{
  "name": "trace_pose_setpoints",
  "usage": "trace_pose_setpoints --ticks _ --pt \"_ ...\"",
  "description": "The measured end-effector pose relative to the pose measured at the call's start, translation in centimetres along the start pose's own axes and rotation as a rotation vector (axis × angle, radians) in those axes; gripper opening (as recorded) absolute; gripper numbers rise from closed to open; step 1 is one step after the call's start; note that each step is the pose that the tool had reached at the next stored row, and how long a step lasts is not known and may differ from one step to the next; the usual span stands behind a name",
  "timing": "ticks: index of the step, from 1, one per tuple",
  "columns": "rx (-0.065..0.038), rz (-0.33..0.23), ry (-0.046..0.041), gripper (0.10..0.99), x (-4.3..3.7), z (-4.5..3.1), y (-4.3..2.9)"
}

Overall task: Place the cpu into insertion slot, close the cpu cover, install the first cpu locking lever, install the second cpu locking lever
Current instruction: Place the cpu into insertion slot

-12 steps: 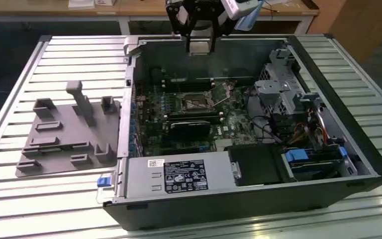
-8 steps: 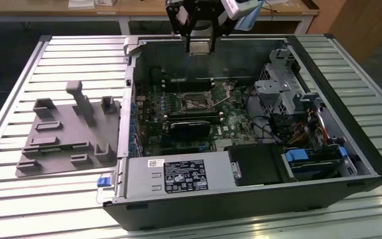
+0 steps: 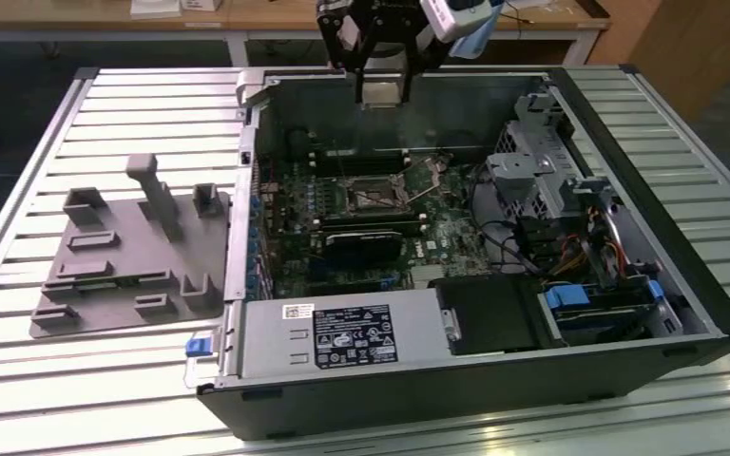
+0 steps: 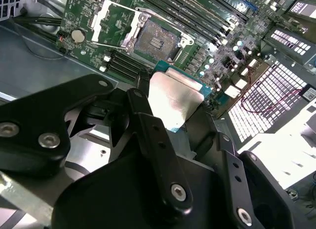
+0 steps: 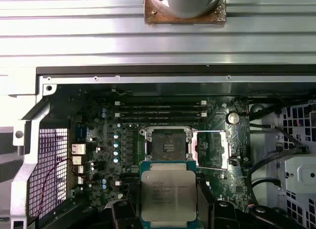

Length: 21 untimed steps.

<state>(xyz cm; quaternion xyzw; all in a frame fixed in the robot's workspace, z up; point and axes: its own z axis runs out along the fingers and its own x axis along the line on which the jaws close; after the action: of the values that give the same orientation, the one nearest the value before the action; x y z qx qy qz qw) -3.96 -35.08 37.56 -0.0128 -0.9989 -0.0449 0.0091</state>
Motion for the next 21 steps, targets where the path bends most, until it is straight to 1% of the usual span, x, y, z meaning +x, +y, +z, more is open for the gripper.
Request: trace_pose_setpoints --ticks 4,10,12,14,21 --pt "0.0 0.0 -0.0006 0.537 -0.01 0.37 -0.04" --pt "0.001 0.0 -0.0026 0.537 -0.03 1.37 -0.12" --pt "0.001 0.007 -0.0035 0.537 -0.03 1.58 -0.14" --pt "0.001 0.029 -0.0055 0.537 -0.03 1.73 -0.15" --pt "0.0 0.156 -0.0167 0.537 -0.04 2.23 -0.2"
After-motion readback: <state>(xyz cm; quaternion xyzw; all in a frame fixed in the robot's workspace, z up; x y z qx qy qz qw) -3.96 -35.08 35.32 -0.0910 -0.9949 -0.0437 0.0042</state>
